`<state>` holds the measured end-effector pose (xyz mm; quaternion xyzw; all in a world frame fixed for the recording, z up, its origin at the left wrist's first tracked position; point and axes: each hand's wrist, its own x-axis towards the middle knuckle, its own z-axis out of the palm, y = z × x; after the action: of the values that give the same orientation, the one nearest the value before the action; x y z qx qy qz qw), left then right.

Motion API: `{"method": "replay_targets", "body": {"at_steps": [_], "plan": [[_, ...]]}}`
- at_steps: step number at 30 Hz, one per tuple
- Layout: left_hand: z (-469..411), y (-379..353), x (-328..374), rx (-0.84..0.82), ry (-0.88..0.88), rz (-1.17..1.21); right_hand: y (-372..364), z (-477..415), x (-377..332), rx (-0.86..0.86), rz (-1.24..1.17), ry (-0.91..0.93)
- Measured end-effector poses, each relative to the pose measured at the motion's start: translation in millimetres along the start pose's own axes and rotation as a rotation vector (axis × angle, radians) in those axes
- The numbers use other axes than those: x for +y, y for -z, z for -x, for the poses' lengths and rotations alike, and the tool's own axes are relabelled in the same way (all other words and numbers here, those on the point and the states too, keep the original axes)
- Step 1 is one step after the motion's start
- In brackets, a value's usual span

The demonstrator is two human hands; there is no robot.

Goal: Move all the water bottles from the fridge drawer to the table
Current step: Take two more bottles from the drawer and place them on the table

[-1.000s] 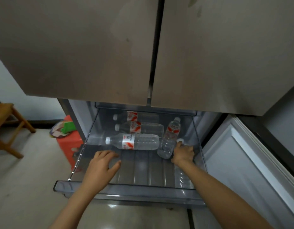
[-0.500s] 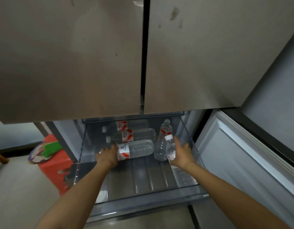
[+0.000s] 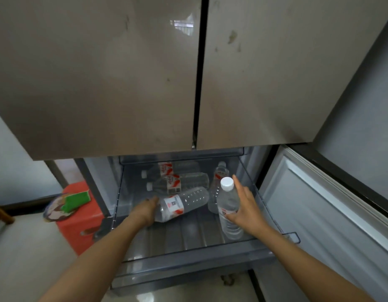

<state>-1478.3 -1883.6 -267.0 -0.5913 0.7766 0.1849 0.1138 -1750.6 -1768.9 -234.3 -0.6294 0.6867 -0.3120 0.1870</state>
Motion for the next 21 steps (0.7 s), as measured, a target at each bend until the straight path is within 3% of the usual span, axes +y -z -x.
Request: {"method": "replay_targets", "body": {"at_steps": [8, 11, 15, 21], "plan": [[67, 59, 29, 0.304, -0.176, 0.034, -3, -1, -2, 0.047, 0.021, 0.038], [87, 78, 44, 0.311, -0.267, 0.101, -3, 0, 2, 0.056, -0.016, 0.034], [98, 75, 56, 0.31, -0.246, 0.428, -4, 0, 2, 0.041, 0.01, 0.06], [103, 35, 52, 0.494, -0.14, 0.87, -6, 1, 4, -0.027, 0.002, 0.081]]}}
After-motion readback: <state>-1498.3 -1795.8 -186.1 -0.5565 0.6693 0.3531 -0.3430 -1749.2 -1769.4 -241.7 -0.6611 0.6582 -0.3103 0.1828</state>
